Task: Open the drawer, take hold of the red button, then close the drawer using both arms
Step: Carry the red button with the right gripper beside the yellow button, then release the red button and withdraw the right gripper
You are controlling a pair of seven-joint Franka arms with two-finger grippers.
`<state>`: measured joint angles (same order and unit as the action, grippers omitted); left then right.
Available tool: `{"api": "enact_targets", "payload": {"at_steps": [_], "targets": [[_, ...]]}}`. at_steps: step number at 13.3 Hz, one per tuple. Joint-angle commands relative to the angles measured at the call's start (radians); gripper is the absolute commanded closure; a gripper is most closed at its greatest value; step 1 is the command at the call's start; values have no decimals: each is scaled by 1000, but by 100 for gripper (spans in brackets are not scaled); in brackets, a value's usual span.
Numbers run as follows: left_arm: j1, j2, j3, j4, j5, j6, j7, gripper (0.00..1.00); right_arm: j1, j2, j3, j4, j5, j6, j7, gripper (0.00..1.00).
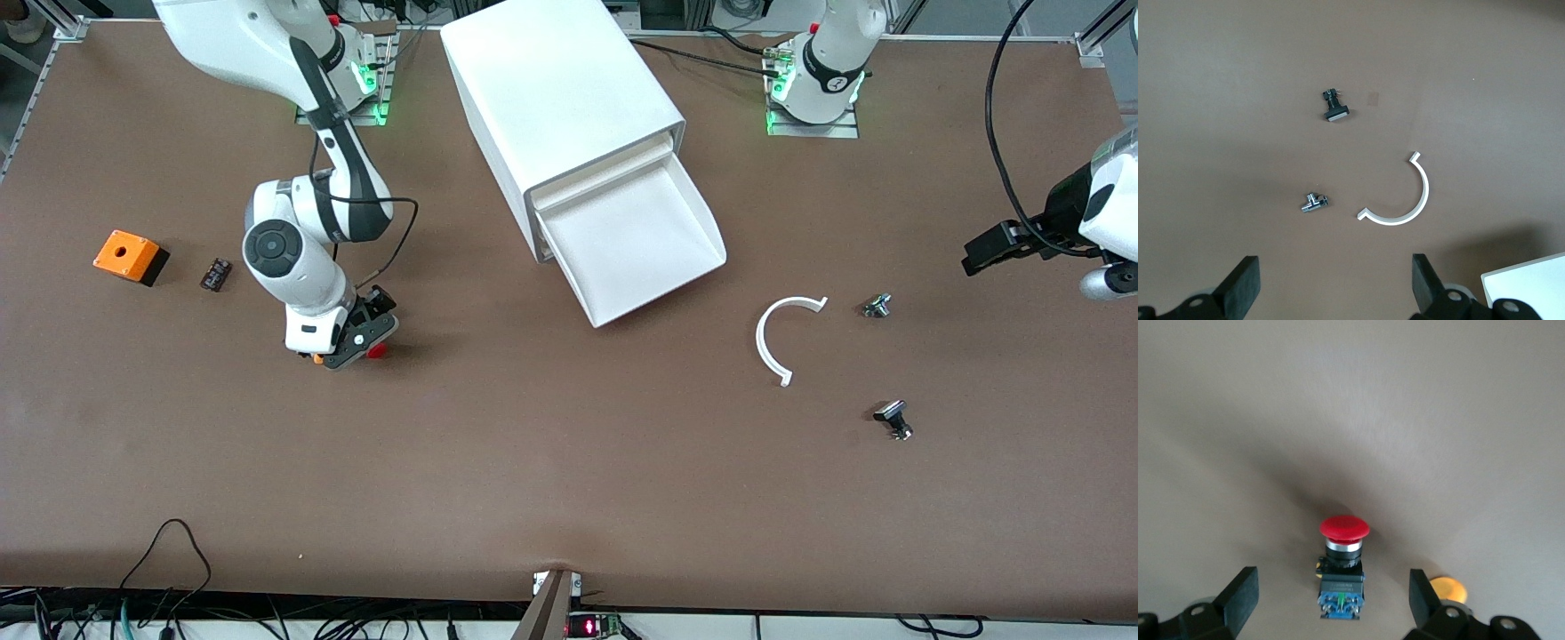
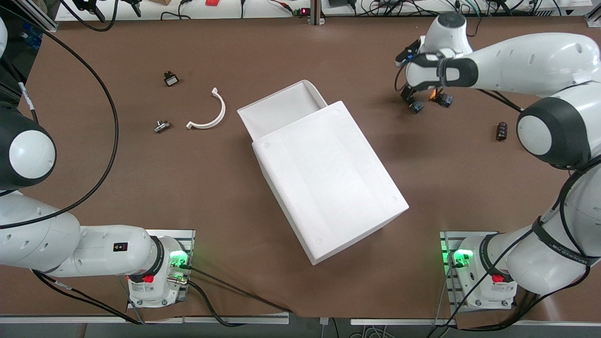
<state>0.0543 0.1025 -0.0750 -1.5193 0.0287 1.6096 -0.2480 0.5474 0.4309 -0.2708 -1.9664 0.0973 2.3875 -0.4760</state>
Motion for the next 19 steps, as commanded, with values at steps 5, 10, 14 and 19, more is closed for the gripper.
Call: {"api": "enact_targets", "payload": {"at_steps": [5,10,14,19], "targets": [[2,13,1,24,-9,-20,4,0,-7,-58,5,142,18,-197,25,0],[-4,43,-8,14,43,1,15,0,-7,-60,7,329,18,-462,203,0],[-13,46,-23,7,68,-2,16,0,-9,-55,24,445,18,-560,432,0],[-13,91,-23,-82,53,4,30,10,-98,-81,15,520,1,-637,490,0]]}}
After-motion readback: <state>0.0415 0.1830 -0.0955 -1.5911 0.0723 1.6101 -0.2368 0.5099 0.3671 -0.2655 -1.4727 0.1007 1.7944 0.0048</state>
